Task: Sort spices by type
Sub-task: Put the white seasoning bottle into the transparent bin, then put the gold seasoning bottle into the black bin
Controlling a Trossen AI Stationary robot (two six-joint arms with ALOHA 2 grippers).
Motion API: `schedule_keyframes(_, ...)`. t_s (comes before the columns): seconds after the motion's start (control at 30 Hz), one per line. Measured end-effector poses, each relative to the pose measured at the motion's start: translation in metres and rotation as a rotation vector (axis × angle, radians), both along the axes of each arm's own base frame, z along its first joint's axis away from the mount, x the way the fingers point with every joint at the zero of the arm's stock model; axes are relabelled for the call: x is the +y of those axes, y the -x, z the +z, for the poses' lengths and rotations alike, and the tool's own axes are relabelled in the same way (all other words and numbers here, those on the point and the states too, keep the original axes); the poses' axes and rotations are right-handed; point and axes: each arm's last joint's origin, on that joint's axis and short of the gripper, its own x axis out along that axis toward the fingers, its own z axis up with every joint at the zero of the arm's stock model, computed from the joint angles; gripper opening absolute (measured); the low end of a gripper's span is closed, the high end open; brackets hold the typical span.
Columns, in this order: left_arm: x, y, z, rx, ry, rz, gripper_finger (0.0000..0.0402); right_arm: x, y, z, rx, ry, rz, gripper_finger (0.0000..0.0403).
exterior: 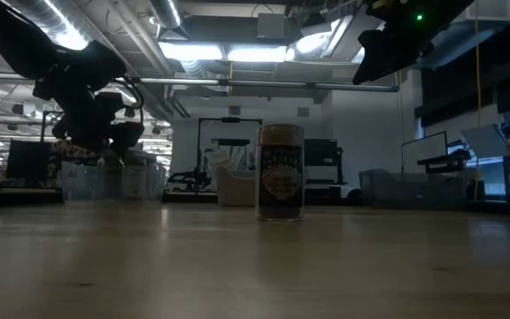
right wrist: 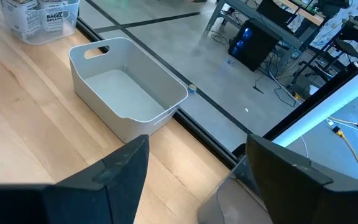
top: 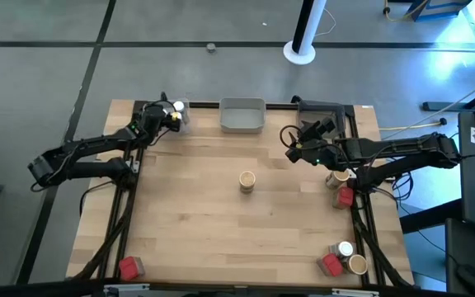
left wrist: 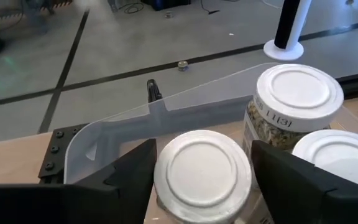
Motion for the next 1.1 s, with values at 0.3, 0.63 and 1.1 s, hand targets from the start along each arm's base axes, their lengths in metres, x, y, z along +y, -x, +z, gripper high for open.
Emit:
schedule_keyframes(0.3, 0.001, -0.003, 0.024, 0.064, -0.007, -0.044, 0.0244, 0.0, 0.0, 0.0, 0.0, 0.0, 0.0, 0.0269)
schedule_keyframes(0.63, -0.021, -0.004, 0.099, 0.118, 0.019, -0.169, 0.0244, 0.0, 0.0, 0.0, -0.004, 0.0, 0.0, 0.0269)
schedule_keyframes(1.1, -0.063, -0.037, 0.135, -0.169, 0.012, -0.73, 0.0244, 0.0, 0.0, 0.0, -0.003, 0.0, 0.0, 0.0269)
